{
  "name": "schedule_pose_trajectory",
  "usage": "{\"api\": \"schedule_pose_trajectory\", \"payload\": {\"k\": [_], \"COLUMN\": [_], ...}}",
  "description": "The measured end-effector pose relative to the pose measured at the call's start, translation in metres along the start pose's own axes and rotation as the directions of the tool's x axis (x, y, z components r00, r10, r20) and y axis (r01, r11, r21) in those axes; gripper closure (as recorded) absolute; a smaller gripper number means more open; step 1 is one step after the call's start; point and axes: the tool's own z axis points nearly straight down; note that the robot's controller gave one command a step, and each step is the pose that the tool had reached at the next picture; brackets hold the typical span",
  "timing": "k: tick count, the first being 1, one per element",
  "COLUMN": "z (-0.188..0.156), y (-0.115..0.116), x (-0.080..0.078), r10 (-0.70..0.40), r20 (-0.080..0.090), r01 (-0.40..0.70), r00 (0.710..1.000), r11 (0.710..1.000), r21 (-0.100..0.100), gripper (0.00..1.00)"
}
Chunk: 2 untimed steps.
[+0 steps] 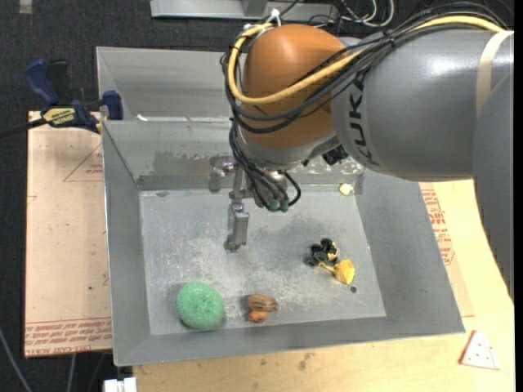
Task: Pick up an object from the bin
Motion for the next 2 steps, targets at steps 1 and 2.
{"api": "schedule_pose_trajectory", "payload": {"k": [1,2], "z": [0.038,0.080], "y": [-0.017,-0.015], "x": [0.021,0.060], "r10": [-0.023,-0.031], "r20": [0.005,-0.005], "r01": [0.023,0.031], "r00": [1.000,1.000], "r11": [1.000,1.000], "r21": [0.005,0.005], "gripper": [0.00,0.00]}}
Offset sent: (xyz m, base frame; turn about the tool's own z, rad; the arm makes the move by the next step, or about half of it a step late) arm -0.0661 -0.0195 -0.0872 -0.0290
